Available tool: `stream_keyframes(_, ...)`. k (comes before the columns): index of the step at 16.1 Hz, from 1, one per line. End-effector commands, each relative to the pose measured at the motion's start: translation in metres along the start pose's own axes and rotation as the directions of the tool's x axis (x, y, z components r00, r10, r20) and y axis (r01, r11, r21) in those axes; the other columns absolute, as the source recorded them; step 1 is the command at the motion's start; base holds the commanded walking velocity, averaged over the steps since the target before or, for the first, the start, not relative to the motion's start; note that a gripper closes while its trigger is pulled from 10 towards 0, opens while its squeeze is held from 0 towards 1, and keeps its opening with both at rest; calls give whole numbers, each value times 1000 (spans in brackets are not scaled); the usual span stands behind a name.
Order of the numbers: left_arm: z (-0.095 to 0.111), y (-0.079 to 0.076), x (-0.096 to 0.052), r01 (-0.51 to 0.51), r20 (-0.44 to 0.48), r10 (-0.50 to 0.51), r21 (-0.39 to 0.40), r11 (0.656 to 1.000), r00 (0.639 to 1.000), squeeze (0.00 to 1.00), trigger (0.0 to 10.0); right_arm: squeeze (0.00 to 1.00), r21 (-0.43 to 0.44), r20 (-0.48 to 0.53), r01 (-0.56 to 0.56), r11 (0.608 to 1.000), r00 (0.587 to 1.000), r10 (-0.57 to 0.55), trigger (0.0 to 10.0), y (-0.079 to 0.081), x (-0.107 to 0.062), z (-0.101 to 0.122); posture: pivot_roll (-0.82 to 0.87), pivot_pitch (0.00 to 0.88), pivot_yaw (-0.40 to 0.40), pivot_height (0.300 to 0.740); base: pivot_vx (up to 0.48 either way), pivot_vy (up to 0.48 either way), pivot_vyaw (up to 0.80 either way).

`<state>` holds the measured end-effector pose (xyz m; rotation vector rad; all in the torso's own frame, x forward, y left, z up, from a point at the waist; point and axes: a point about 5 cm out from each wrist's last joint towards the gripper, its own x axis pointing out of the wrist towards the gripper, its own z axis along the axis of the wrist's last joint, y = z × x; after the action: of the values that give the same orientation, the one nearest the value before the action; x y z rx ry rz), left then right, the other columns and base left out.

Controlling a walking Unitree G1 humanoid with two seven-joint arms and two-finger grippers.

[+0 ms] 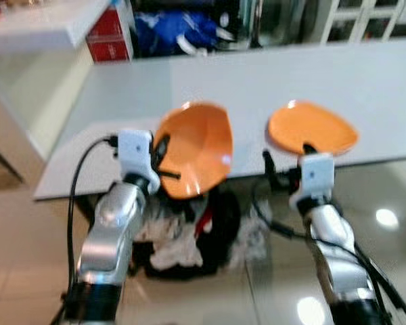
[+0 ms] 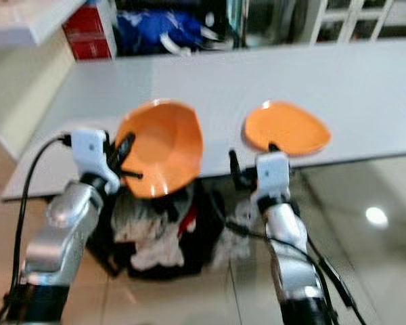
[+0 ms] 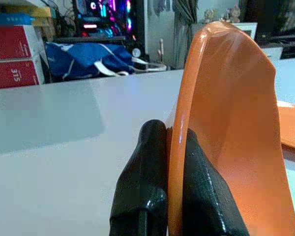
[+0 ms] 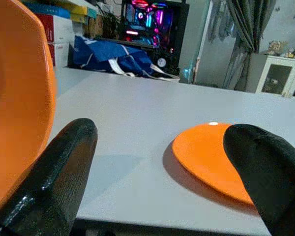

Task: Setting the table

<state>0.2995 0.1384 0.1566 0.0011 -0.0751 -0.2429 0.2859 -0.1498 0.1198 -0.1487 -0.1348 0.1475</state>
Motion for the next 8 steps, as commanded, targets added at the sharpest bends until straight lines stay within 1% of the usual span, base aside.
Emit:
stream_keyframes(1,10,7,0,-27,39,27,5,1000,999,0,0,0,10,6,-23,1000,1000,22,10000,7,1,2,-116,0,78,740,326,-349,0)
stream_keyframes(5,15,4,3,-10,55,10,12,1000,998,0,0,0,7,5,-22,1000,1000,22,10000,7,1,1,-121,0,84,740,323,-351,0)
stream_keyframes(7,21,2,5,16,78,-18,32,999,997,0,0,0,6,3,-22,1000,1000,22,10000,7,-1,0,-123,0,84,740,326,-349,0)
stream_keyframes(8,28,-2,6,43,108,-48,45,998,993,0,0,0,4,2,-23,1000,1000,23,10000,7,-1,0,-125,0,84,740,322,-352,0)
